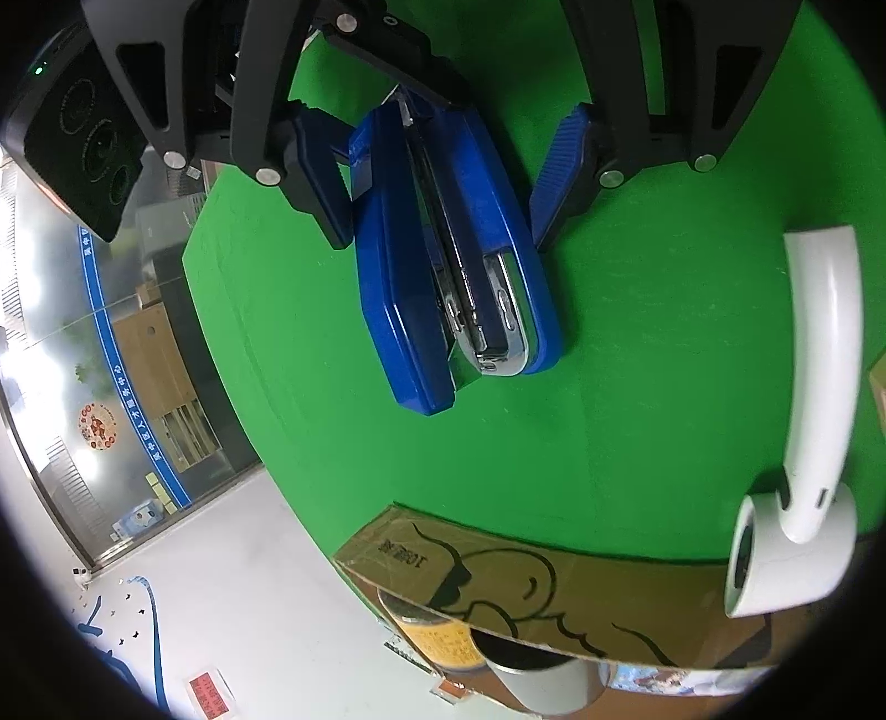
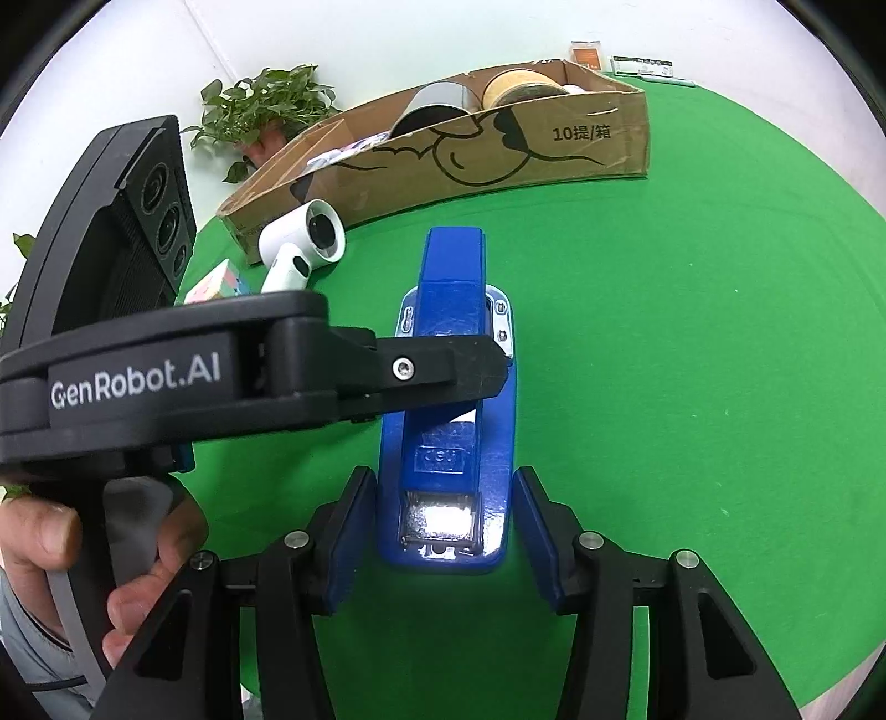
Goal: Organize rigid objects
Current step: 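Lift the blue stapler and lower it into the box beside the white device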
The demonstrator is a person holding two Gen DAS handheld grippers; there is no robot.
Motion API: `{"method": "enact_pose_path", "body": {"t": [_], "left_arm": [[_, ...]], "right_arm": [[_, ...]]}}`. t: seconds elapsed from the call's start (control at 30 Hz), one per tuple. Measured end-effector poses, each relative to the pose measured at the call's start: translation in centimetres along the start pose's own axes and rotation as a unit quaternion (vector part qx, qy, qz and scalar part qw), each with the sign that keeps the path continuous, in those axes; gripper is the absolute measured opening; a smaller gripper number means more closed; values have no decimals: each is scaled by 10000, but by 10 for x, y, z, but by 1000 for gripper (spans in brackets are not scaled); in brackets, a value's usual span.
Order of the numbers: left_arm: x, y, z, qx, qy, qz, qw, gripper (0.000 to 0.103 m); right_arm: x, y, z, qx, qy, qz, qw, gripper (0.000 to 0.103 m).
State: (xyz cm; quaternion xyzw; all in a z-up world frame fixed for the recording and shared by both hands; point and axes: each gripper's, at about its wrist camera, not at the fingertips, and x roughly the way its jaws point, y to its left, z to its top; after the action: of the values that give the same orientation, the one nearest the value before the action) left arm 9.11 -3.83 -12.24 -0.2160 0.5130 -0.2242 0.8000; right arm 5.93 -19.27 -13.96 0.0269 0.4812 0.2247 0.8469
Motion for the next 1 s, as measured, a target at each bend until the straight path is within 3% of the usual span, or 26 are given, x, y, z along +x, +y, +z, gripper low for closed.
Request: {"method": "enact_pose_path", "body": {"t": [0.13, 0.17, 0.57, 0.77, 1.0], "left_arm": [[-11, -1, 4, -7, -186, 85, 9998, 59], [-15, -4, 6, 14, -235, 92, 9997, 58], [-64, 3, 41, -27, -939, 64, 9956, 55], [-96, 1, 78, 186, -1285, 90, 9915, 55], [-113, 18, 152, 342, -1416, 90, 9893, 54]], "right_arm": [[-8, 13, 7, -190, -184, 53, 9996, 46], [-11, 21, 11, -342, -243, 105, 9991, 38], [-27, 49, 59, -690, -670, 343, 9948, 37], [-37, 72, 107, -940, -1026, 386, 9895, 37], [-19, 88, 179, -1040, -1168, 378, 9870, 37]]}}
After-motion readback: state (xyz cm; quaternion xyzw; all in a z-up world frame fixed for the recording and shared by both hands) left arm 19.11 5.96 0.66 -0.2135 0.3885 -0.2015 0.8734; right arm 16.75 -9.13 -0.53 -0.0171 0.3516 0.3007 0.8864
